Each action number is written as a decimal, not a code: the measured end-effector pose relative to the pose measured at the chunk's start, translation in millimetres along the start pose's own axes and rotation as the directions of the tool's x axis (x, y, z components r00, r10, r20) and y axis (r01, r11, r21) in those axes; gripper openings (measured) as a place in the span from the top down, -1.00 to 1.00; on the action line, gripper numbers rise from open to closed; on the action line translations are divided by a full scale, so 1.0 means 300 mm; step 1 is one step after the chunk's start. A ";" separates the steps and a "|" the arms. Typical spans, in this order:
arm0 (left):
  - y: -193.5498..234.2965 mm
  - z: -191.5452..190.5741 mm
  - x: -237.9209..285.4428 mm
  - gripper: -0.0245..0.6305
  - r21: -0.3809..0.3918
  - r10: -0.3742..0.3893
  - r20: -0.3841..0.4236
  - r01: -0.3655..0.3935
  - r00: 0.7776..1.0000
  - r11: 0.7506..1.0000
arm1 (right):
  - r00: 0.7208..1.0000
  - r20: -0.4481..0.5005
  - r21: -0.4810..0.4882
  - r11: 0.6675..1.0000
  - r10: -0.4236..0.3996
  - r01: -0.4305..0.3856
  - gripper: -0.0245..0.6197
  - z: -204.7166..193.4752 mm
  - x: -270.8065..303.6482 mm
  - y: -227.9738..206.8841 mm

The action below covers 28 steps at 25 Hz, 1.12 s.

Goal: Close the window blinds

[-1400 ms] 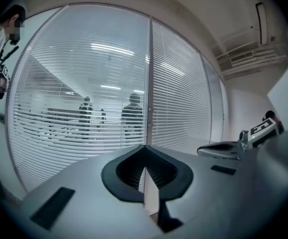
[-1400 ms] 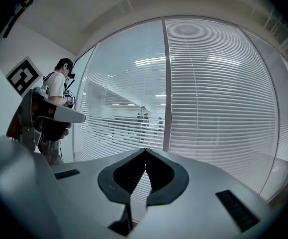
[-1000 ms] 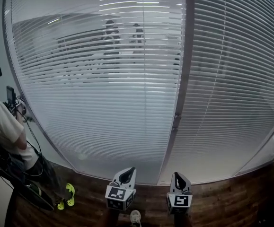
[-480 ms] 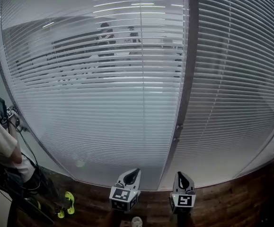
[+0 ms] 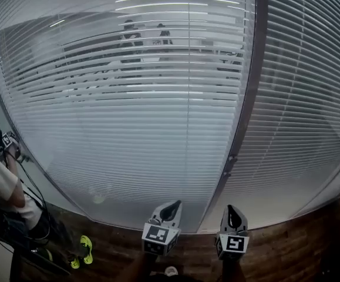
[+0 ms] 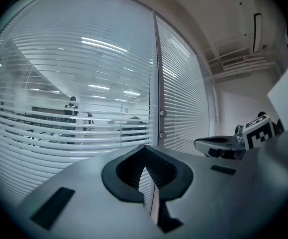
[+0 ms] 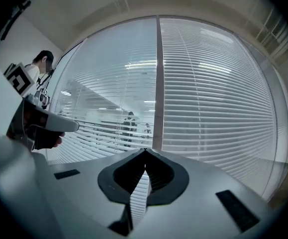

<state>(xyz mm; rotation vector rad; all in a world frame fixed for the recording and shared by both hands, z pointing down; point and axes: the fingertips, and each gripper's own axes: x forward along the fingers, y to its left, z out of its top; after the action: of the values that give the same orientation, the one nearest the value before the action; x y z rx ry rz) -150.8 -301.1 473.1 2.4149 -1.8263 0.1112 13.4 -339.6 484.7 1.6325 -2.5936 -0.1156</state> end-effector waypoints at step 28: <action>0.136 0.051 0.192 0.93 -0.063 0.106 0.050 -0.103 0.993 0.993 | 0.992 0.127 -0.064 0.998 -0.018 0.027 0.91 0.170 0.257 -0.099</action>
<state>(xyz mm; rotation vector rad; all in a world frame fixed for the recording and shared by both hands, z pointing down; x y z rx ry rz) -174.5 -369.1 467.1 2.3034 -1.9500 0.0007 1.6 -420.7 432.8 1.6847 -2.6315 -0.3118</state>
